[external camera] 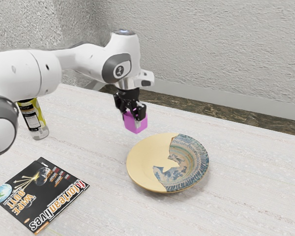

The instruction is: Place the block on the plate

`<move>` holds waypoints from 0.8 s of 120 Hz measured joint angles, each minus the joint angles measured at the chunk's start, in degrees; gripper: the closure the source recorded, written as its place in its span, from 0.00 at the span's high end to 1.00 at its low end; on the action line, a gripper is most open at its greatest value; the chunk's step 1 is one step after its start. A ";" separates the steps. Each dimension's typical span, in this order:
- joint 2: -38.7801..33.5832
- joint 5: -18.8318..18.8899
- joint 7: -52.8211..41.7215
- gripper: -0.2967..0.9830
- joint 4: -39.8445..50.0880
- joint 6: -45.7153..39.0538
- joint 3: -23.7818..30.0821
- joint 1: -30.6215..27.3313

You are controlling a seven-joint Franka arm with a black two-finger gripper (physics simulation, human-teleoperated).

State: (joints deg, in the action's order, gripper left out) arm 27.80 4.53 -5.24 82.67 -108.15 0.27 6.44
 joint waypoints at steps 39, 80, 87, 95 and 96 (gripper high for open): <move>1.58 0.03 0.10 0.52 -0.03 0.69 1.60 8.69; 4.59 -0.04 -0.03 0.53 0.01 0.65 2.05 9.70; 5.13 -0.07 -0.05 0.53 0.03 0.61 2.17 9.71; 5.98 -0.10 -0.07 0.53 0.05 0.52 2.44 9.66; 6.08 -0.10 -0.07 0.53 0.05 0.51 2.46 9.66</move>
State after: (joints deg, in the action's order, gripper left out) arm 33.88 4.43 -5.31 82.72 -107.64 2.72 16.10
